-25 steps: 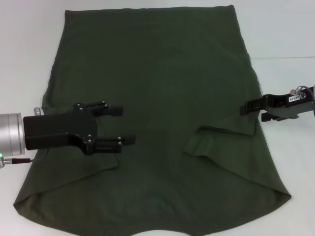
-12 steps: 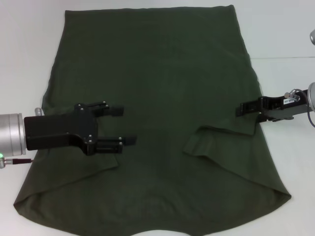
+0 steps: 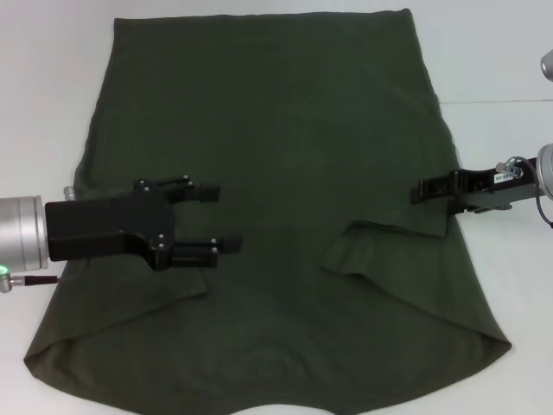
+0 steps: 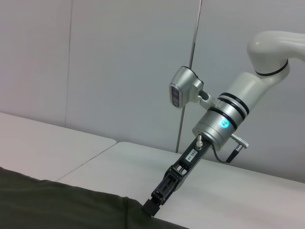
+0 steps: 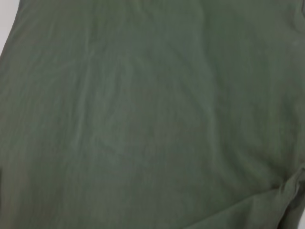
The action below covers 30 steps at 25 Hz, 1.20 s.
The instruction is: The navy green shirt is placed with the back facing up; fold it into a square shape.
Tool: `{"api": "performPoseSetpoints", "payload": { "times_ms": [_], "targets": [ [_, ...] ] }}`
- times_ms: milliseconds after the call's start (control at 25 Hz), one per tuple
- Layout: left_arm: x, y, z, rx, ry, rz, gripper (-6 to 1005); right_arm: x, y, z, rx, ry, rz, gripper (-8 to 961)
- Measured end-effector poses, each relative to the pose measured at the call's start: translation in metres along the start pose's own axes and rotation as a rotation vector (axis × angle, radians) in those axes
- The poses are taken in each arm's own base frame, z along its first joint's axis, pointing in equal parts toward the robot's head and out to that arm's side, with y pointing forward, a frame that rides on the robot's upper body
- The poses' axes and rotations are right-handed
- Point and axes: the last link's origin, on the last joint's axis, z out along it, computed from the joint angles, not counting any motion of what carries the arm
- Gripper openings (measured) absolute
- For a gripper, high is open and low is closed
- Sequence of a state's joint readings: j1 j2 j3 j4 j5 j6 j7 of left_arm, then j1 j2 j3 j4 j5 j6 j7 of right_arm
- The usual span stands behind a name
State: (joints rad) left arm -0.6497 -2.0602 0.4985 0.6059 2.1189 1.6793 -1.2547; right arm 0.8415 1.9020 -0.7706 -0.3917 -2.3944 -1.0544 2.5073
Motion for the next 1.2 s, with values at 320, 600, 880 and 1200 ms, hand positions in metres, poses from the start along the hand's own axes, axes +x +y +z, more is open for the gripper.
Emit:
{"api": "performPoseSetpoints", "payload": {
  "times_ms": [320,600,880,1200],
  "targets": [
    [0.001,-0.001,0.001,-0.001,0.001,0.002,860,-0.002,-0.002,0.0,0.019,-0.013,-0.009,842],
    [0.002,-0.001,0.001,-0.001,0.003,0.002,861,-0.001,-0.002,0.001,0.021,-0.01,-0.03,841],
    [0.002,-0.001,0.002,-0.001,0.004,0.0,860,0.002,0.001,0.006,0.011,-0.013,-0.039,841],
    [0.002,0.0,0.002,-0.004,0.006,-0.002,861,0.0,0.011,0.008,-0.044,-0.035,-0.022,841]
  ]
}}
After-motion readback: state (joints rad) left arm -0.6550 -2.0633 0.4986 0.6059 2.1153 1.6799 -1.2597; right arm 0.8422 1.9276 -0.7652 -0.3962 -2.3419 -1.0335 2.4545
